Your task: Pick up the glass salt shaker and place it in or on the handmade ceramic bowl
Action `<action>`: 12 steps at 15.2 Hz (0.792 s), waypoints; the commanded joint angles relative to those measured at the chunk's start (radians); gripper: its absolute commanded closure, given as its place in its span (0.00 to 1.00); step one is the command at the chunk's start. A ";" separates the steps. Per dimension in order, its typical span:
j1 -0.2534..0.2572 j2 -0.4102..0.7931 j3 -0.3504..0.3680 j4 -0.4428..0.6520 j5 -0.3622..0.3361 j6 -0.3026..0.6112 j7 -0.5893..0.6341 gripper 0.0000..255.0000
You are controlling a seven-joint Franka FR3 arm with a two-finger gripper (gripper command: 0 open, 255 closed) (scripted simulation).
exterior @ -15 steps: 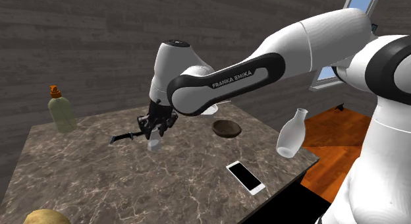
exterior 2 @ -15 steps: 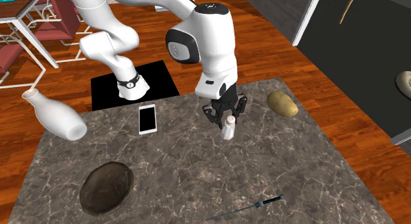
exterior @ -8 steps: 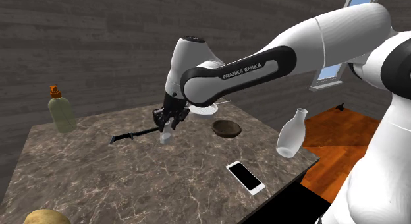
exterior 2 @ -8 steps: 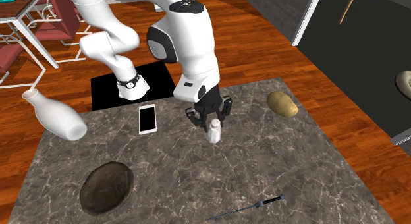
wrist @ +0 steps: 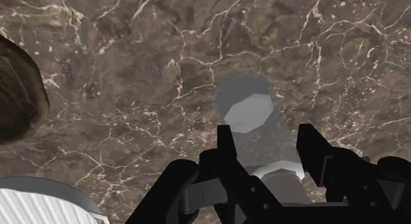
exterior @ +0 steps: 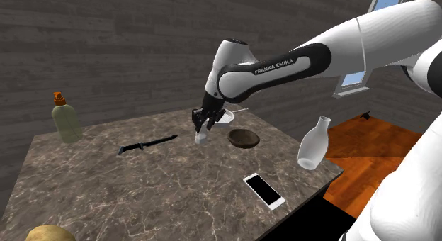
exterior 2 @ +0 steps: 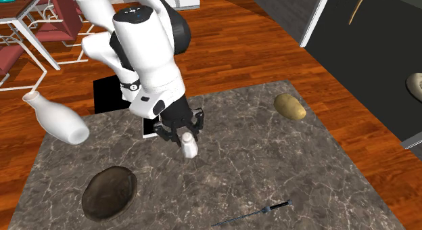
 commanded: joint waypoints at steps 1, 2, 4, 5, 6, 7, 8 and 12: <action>-0.023 -0.032 -0.026 -0.029 0.030 -0.003 -0.068 1.00; -0.033 -0.041 -0.040 -0.038 0.041 -0.005 -0.098 1.00; -0.053 -0.056 -0.068 -0.052 0.061 -0.009 -0.158 1.00; -0.063 -0.062 -0.082 -0.058 0.070 -0.012 -0.188 1.00; -0.073 -0.067 -0.096 -0.062 0.078 -0.015 -0.217 1.00; -0.083 -0.071 -0.111 -0.065 0.086 -0.018 -0.246 1.00; -0.094 -0.075 -0.125 -0.067 0.093 -0.022 -0.274 1.00; -0.134 -0.077 -0.184 -0.064 0.117 -0.041 -0.385 1.00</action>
